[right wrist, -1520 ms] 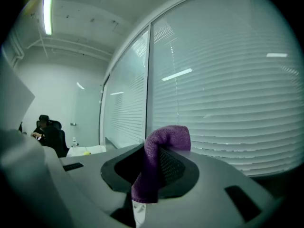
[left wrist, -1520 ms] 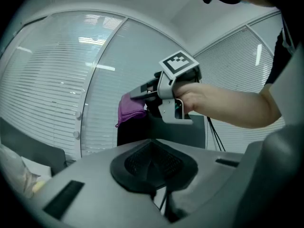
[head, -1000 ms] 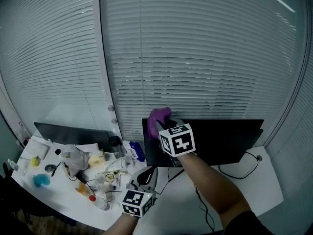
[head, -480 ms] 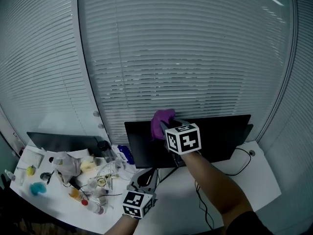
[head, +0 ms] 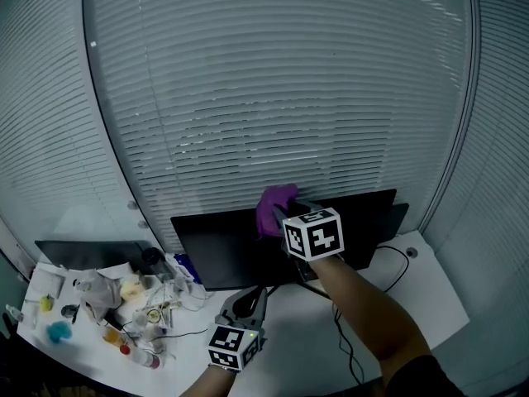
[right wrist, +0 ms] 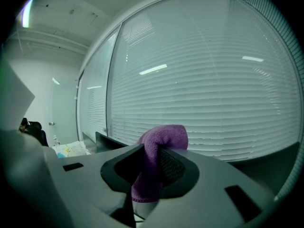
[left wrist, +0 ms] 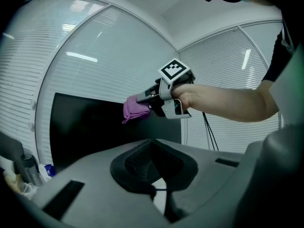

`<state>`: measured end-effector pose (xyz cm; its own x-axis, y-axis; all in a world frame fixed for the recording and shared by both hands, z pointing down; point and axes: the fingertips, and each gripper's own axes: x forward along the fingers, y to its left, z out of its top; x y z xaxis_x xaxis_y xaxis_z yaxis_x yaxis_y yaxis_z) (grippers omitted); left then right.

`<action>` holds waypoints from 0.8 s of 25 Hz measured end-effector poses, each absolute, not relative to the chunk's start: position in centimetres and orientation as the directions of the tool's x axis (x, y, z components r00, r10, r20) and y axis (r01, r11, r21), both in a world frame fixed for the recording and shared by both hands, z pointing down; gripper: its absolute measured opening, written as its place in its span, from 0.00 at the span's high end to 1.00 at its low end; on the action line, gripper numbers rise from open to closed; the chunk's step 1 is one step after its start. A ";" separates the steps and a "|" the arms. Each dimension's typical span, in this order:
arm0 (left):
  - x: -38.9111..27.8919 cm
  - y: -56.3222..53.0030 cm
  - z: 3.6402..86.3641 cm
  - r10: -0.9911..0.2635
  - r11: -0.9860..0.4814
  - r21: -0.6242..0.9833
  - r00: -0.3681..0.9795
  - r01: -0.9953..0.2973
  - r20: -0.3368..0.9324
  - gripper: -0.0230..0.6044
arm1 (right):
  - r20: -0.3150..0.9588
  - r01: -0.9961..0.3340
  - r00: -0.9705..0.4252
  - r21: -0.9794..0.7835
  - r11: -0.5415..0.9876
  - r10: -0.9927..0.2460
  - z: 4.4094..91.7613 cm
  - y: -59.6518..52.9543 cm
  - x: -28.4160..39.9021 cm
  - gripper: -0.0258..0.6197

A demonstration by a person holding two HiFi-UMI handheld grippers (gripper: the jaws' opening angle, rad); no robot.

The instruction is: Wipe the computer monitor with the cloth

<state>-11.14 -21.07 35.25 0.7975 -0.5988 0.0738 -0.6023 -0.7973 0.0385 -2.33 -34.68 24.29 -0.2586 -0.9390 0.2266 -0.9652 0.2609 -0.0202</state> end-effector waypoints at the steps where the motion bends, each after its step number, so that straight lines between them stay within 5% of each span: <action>1: -10.3 -20.9 35.4 -0.592 -0.802 0.039 0.802 -0.596 0.085 0.96 | 0.226 -0.966 -0.254 -0.022 0.256 -0.940 24.3 -34.4 -1.3 0.81; 20: 7.8 -16.8 36.2 -0.478 -0.876 0.003 0.868 -0.482 0.133 0.96 | 0.201 -0.989 -0.141 -0.062 0.131 -0.969 24.7 -28.8 20.4 0.81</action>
<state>7.76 -16.78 36.20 0.8683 -0.4779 0.1327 -0.4825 -0.8759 0.0028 20.41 -28.78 24.74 -0.1414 -0.9693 0.2011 -0.9894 0.1314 -0.0623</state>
